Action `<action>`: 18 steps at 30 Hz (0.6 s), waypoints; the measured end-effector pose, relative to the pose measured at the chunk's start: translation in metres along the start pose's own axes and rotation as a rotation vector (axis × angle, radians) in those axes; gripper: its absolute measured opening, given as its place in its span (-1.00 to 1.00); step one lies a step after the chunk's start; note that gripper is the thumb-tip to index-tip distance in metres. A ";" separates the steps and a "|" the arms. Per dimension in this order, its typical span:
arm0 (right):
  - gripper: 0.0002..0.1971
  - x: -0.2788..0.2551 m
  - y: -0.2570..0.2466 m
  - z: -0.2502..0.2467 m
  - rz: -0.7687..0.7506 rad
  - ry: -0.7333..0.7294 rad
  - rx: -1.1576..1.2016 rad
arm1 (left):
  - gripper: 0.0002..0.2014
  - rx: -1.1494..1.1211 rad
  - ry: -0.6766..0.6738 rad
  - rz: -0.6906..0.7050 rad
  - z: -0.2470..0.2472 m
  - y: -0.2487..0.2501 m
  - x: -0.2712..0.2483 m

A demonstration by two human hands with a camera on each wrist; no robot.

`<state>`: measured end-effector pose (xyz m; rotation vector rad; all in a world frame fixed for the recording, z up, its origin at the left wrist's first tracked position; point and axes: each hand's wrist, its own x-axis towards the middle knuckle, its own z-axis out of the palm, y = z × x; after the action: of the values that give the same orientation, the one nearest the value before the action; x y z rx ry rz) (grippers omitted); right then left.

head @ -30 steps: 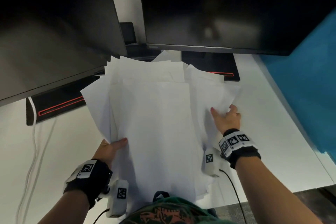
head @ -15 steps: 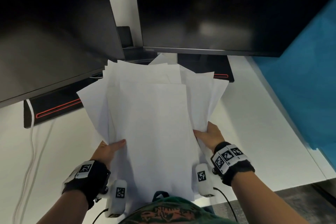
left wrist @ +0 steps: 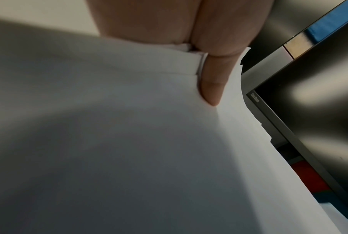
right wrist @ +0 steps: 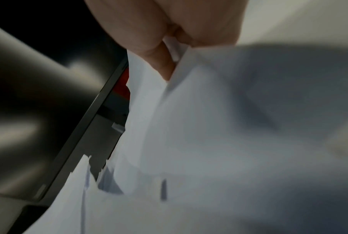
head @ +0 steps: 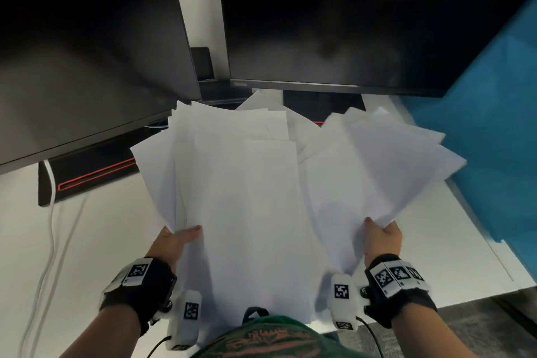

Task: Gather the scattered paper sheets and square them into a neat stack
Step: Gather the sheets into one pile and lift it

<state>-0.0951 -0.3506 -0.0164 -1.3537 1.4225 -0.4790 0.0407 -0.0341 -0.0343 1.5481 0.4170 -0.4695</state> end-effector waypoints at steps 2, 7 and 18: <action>-0.89 0.000 -0.002 -0.002 0.042 0.061 0.124 | -0.81 0.005 -0.006 -0.007 0.002 0.003 -0.004; -0.58 0.001 -0.020 -0.007 0.235 0.117 0.368 | -0.81 -0.010 -0.011 -0.002 0.002 0.006 -0.008; -0.49 -0.010 -0.033 0.011 0.336 -0.158 0.391 | -0.61 0.001 -0.001 -0.055 0.001 0.004 -0.003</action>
<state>-0.0727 -0.3467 0.0121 -0.8033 1.3106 -0.3926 0.0405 -0.0350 -0.0289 1.5399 0.4597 -0.5134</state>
